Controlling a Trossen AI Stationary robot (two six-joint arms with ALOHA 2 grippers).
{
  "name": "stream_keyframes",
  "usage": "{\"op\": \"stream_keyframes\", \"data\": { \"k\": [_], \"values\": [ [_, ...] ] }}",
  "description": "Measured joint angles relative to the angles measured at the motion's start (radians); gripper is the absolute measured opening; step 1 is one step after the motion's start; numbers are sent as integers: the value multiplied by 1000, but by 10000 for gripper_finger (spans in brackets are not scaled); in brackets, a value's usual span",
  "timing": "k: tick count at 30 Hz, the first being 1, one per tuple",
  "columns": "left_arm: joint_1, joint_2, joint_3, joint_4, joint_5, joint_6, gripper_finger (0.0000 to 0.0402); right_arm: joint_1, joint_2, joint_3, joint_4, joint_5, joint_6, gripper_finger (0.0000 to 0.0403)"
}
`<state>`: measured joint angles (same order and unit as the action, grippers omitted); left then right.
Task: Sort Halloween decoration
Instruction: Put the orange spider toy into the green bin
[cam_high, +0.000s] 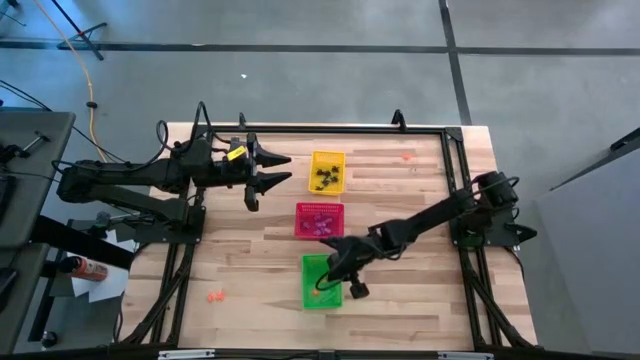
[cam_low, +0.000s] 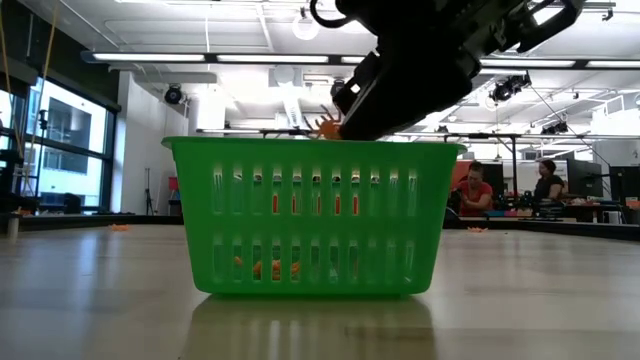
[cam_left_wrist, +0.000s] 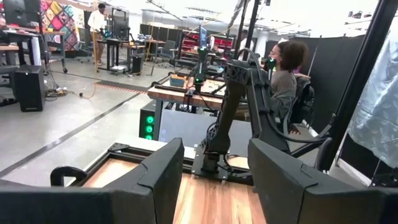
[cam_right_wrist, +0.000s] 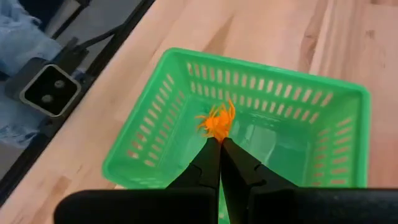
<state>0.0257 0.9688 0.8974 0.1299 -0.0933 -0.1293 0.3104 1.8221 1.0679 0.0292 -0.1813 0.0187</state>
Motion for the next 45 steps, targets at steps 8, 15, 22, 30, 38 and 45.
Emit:
{"op": "stream_keyframes", "data": {
  "k": [8, 15, 22, 30, 38, 45],
  "values": [
    [0, 0, 0, -1, 0, 0, 170, -1, 0, 0, -5, 55, 32, 42],
    [0, 0, 0, -2, 0, 1, 170, 0, -2, 10, -27, 82, 56, 146],
    [0, -6, 0, -4, 0, 1, 170, -12, -82, 187, -359, 181, -35, 216],
    [0, -8, 0, -19, 1, 2, 170, -76, -254, 356, -818, 352, -96, 204],
    [0, -9, 1, -31, 0, 2, 170, -102, -589, 137, -893, 564, 158, 176],
    [0, -9, 1, -33, -22, 2, 170, -80, -876, -266, -464, 601, 450, 172]
  ]
}}
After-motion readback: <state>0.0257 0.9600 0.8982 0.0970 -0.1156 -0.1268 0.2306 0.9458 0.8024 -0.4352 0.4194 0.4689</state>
